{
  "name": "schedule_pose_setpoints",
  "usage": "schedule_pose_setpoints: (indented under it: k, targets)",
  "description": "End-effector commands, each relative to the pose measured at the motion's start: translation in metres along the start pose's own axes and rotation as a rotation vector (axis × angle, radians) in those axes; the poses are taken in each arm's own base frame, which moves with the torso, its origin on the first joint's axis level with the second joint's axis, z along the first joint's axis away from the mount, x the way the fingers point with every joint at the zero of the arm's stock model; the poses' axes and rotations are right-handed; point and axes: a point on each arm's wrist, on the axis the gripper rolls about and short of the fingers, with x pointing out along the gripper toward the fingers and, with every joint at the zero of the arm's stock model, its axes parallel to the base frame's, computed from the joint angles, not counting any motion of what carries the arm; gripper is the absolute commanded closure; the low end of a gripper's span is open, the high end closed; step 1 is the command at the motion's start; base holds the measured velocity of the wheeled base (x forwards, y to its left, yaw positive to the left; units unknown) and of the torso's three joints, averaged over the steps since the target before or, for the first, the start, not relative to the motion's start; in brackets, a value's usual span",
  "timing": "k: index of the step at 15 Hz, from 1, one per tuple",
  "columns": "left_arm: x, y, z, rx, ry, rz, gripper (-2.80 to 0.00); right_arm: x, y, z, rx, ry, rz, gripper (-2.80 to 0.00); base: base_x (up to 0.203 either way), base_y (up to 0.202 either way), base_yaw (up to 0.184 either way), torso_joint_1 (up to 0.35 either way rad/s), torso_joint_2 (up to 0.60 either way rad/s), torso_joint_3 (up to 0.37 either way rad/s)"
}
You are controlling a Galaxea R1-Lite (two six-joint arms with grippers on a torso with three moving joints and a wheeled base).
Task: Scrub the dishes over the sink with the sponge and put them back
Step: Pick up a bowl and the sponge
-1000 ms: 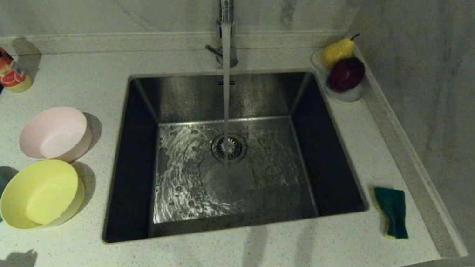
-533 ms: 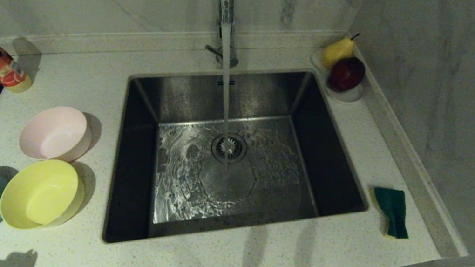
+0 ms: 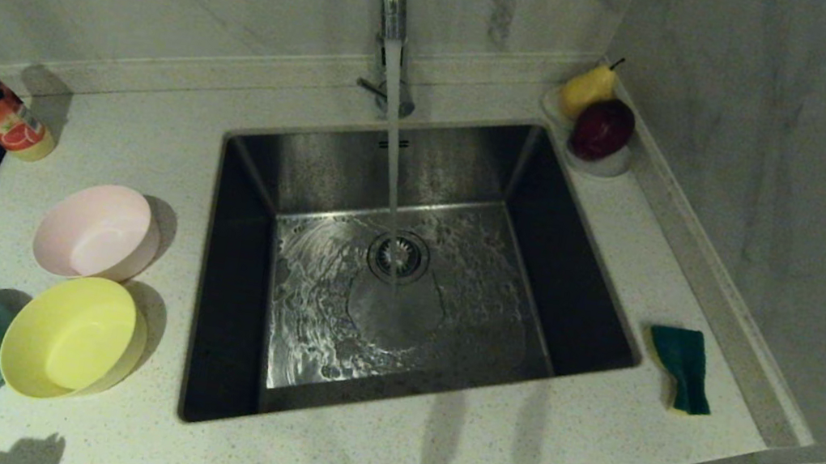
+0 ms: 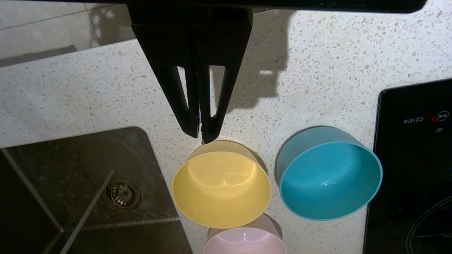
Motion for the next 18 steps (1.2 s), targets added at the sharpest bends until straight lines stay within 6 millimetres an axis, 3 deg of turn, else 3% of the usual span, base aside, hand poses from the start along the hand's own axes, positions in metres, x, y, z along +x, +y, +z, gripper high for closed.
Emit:
schedule_pose_setpoints:
  k: [1, 10, 15, 16, 18]
  targets:
    - [0.002, 0.000, -0.011, 0.001, 0.041, 0.003, 0.00, 0.000, 0.000, 0.000, 0.000, -0.002, 0.000, 0.00, 0.000, 0.000, 0.000, 0.000, 0.00, 0.000]
    - [0.002, 0.000, -0.011, 0.001, 0.041, 0.002, 0.00, -0.002, 0.000, 0.006, -0.021, -0.028, -0.004, 0.00, 0.000, 0.000, 0.000, 0.000, 0.00, 0.000]
    - [0.002, 0.000, -0.011, 0.001, 0.041, 0.002, 0.00, -0.035, 0.001, 0.086, -0.025, -0.137, 0.062, 0.00, 0.000, 0.000, 0.000, 0.000, 0.00, 0.000]
    - [0.002, 0.000, -0.011, 0.001, 0.041, 0.002, 0.00, -0.037, 0.002, 0.103, -0.025, -0.103, 0.096, 0.00, 0.000, 0.000, 0.000, 0.000, 0.00, 0.000]
    - [0.002, 0.000, -0.011, 0.001, 0.041, 0.003, 0.00, -0.023, 0.003, 0.125, -0.021, -0.002, 0.145, 0.00, 0.000, 0.000, 0.000, 0.000, 0.00, 0.000]
